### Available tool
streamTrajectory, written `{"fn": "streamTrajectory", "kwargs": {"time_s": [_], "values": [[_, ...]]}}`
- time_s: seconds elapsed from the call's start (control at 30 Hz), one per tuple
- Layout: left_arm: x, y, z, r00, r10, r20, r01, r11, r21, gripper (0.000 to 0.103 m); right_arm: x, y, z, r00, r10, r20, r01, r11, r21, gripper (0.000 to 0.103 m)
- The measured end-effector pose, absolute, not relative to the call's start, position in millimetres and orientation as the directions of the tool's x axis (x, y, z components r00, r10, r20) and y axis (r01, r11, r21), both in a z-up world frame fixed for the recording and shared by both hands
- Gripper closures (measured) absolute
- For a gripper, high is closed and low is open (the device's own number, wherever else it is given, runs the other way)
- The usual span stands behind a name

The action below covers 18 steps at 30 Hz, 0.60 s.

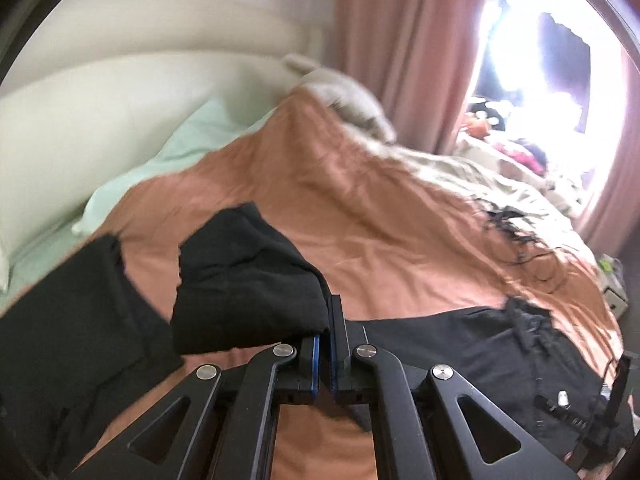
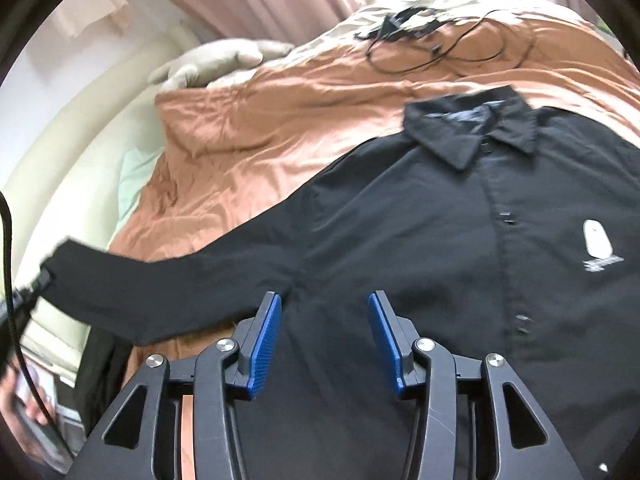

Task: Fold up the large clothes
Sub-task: 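Lift the plain sleeve with left gripper, lay it across the shirt body, open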

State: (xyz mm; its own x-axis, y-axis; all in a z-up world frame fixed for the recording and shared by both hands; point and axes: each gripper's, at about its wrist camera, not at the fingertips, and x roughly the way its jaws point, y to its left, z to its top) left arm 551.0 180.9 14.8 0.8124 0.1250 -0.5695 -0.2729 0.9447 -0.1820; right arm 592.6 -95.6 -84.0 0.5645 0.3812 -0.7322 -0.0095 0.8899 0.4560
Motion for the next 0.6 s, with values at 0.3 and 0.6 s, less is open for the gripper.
{"fn": "streamTrajectory", "kwargs": {"time_s": [0.3,0.6], "values": [[563.1,104.2,66.8,0.856,0.023,-0.516,-0.123,0.979,-0.16,0.1,540.5,-164.6,-63.1,0.643,0.3,-0.705,0.09,0.884,0.459,0.038],[569.4,15.7,98.9,0.866,-0.102,-0.49,0.034,0.989,-0.147,0.1,505.3,-227.1,-67.5,0.676,0.19,-0.712,0.236,0.86,0.453,0.037]]}}
